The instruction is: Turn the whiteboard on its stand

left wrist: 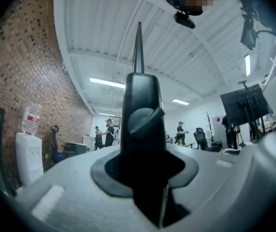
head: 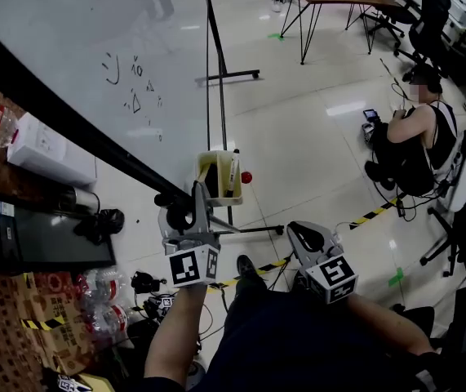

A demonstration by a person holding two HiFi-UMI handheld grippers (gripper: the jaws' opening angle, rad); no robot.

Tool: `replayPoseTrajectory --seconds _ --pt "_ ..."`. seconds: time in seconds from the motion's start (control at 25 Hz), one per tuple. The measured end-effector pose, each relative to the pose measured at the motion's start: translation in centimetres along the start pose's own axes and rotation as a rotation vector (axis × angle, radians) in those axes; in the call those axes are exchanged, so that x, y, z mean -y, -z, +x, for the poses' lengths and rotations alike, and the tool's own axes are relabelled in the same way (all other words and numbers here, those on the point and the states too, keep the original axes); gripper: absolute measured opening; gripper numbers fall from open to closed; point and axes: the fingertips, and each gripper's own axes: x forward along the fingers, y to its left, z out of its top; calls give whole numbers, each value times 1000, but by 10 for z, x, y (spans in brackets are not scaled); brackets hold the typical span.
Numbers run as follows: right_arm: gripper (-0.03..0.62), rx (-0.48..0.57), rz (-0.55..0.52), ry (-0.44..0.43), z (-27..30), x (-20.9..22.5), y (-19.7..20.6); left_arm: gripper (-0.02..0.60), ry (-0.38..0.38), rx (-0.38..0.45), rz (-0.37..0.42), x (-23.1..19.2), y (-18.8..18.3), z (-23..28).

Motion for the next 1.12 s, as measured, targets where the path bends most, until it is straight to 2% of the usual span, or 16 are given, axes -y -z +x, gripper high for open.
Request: replayPoseTrajectory --seconds 0.16,0.44,0.8,1.12 --pt "21 40 22 -33 -23 12 8 141 -3 -28 19 -5 7 -14" --pt "15 -4 84 -68 -53 22 44 141 -9 -60 31 4 10 -32" --pt "15 16 49 -50 -45 -3 39 141 -10 -73 14 28 10 -73" --pt "15 -6 47 -32 -34 -11 28 143 -5 -46 20 39 2 -82"
